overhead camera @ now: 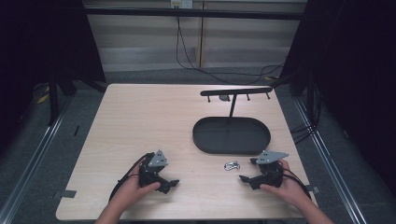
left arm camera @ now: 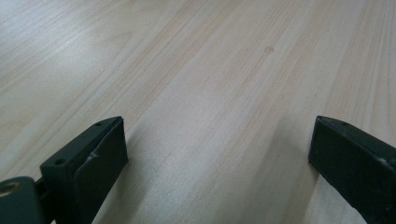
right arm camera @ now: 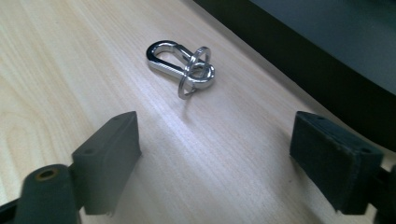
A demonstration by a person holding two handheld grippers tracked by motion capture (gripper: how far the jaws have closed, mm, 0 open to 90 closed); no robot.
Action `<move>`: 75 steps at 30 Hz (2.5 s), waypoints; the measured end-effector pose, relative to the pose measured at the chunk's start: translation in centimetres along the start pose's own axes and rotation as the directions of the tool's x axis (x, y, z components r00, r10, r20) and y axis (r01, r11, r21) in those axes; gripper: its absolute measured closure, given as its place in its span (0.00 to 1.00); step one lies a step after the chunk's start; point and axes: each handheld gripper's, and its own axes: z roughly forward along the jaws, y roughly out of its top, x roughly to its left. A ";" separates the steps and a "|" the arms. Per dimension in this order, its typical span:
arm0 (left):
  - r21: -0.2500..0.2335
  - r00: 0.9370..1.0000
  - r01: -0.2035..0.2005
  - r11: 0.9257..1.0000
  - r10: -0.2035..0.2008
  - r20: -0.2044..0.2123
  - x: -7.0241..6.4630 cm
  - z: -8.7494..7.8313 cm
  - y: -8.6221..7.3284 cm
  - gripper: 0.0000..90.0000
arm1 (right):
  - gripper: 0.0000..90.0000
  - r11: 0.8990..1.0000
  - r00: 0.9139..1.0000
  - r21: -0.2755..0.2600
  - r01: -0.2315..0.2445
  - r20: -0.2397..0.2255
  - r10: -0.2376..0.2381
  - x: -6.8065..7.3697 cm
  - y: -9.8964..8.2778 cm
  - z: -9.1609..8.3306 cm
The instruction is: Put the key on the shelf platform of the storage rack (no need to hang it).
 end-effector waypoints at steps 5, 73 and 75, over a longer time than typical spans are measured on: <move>0.000 1.000 0.000 1.000 0.000 0.000 0.0 0.0 0.0 0.05 | 0.14 1.000 1.000 0.005 -0.007 0.013 0.007 0.2 0.1 0.2; 0.001 1.000 -0.001 1.000 0.001 0.001 0.0 0.0 0.0 0.04 | 0.61 0.901 0.985 0.405 0.154 -0.139 -0.106 1.5 8.4 3.8; 0.001 1.000 0.000 1.000 0.000 0.001 0.0 0.0 0.0 0.04 | 0.64 0.893 0.983 0.420 0.162 -0.144 -0.111 1.6 8.6 3.8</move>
